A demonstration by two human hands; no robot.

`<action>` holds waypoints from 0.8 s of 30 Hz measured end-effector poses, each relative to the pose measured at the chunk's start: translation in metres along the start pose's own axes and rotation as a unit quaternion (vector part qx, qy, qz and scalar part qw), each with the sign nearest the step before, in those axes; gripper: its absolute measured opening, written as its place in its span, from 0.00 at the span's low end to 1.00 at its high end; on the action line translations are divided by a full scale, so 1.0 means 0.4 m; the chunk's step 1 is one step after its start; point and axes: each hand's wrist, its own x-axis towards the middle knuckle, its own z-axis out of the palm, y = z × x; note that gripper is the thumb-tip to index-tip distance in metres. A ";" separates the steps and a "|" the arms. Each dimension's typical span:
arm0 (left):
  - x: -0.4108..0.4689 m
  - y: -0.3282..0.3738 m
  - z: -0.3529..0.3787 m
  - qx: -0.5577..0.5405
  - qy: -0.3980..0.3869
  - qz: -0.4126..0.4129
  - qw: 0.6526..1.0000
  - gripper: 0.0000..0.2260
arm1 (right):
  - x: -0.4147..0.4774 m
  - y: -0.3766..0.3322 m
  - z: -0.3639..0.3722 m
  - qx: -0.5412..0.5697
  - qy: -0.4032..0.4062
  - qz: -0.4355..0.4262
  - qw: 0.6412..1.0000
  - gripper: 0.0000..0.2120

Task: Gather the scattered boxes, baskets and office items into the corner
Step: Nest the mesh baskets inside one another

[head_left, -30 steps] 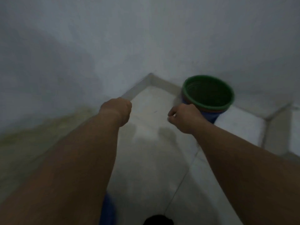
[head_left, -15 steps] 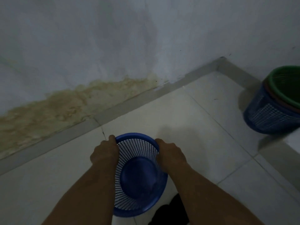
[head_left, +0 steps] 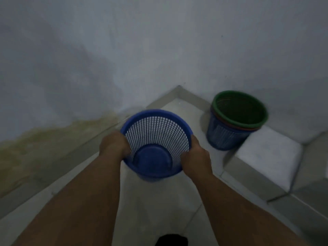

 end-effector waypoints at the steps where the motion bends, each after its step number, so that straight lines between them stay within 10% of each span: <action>1: 0.009 0.059 -0.031 -0.015 0.017 0.018 1.000 0.12 | 0.027 -0.017 -0.039 0.013 0.041 -0.004 0.999 0.29; 13: -0.025 0.620 -0.269 -0.291 0.107 0.331 0.891 0.13 | 0.289 -0.159 -0.584 0.056 0.323 0.003 0.945 0.18; 24: 0.072 0.914 -0.009 -0.231 -0.009 0.359 0.904 0.13 | 0.454 0.066 -0.654 0.030 0.344 0.116 0.931 0.18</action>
